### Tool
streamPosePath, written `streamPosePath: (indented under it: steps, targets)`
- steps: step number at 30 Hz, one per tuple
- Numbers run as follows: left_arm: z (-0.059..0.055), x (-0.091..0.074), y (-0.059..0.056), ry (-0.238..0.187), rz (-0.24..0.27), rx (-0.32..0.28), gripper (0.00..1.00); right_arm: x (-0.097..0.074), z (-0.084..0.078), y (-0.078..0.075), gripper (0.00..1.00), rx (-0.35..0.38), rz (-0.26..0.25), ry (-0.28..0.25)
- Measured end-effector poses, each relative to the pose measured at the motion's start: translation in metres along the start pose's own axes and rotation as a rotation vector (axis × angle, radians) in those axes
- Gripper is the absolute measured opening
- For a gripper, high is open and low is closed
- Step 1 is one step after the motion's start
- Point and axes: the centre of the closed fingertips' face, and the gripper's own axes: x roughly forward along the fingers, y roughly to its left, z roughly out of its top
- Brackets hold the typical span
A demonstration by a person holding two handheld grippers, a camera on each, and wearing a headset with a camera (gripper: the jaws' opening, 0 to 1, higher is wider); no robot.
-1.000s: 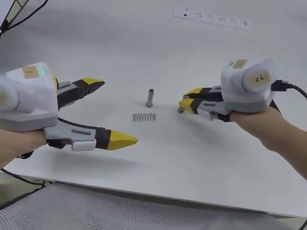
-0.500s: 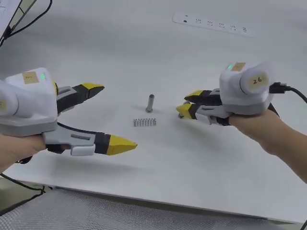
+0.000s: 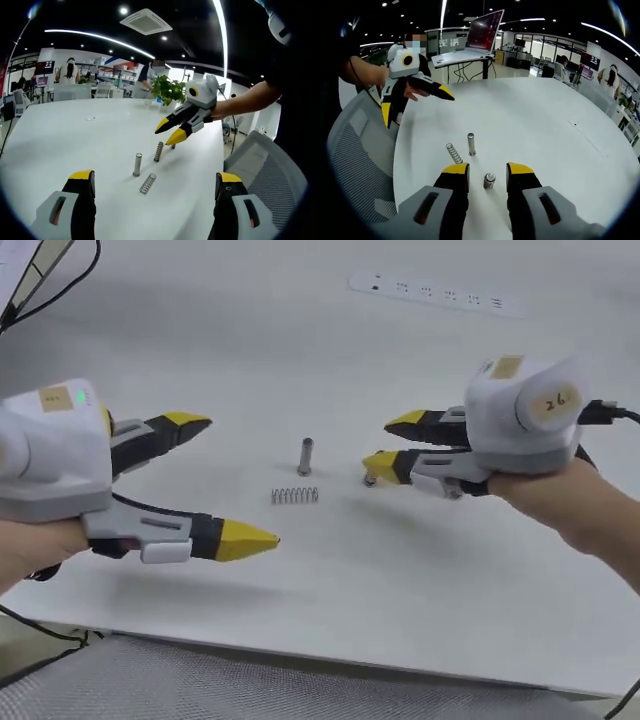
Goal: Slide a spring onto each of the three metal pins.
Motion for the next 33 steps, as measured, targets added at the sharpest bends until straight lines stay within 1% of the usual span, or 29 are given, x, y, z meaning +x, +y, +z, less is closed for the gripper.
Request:
streamPosePath:
  steps: [5, 8, 11, 14, 17, 21, 24, 26, 27, 28, 30, 32, 33]
  targets:
    - [0.003, 0.001, -0.002, 0.001, -0.004, 0.004, 0.98, -0.017, 0.003, 0.002, 0.28, -0.010, -0.004, -0.025]
    - [0.004, 0.001, -0.003, 0.004, -0.009, 0.009, 0.98, -0.029, 0.001, 0.002, 0.27, -0.013, -0.009, -0.030]
    - [0.005, 0.002, -0.004, 0.003, -0.011, 0.009, 0.98, -0.038, 0.000, 0.004, 0.27, -0.002, -0.002, -0.046]
    - [0.005, 0.002, -0.004, 0.005, -0.014, 0.011, 0.98, -0.044, -0.003, 0.004, 0.27, -0.001, -0.005, -0.046]
    - [0.006, 0.003, -0.005, 0.007, -0.015, 0.015, 0.98, -0.053, -0.008, 0.004, 0.27, 0.011, -0.007, -0.057]
    - [0.006, 0.003, -0.005, 0.011, -0.015, 0.015, 0.98, -0.062, -0.019, 0.002, 0.26, 0.007, -0.008, -0.047]
    - [0.007, 0.004, -0.005, 0.012, -0.015, 0.017, 0.98, -0.063, -0.025, 0.005, 0.25, -0.049, 0.000, -0.012]
    - [0.006, 0.004, -0.006, 0.014, -0.016, 0.014, 0.98, -0.059, -0.023, 0.012, 0.25, -0.066, 0.012, -0.004]
    - [0.006, 0.004, -0.006, 0.015, -0.017, 0.015, 0.98, -0.058, -0.020, 0.015, 0.25, -0.074, 0.020, -0.007]
    - [0.006, 0.004, -0.006, 0.016, -0.017, 0.015, 0.98, -0.055, -0.015, 0.021, 0.25, -0.094, 0.038, -0.016]
    - [0.006, 0.004, -0.007, 0.016, -0.019, 0.013, 0.98, -0.049, -0.007, 0.028, 0.25, -0.128, 0.057, -0.020]
    - [0.006, 0.004, -0.006, 0.017, -0.018, 0.014, 0.98, -0.043, 0.001, 0.037, 0.24, -0.170, 0.090, -0.013]
    - [0.006, 0.003, -0.006, 0.017, -0.018, 0.014, 0.98, -0.041, 0.003, 0.039, 0.24, -0.189, 0.099, -0.008]
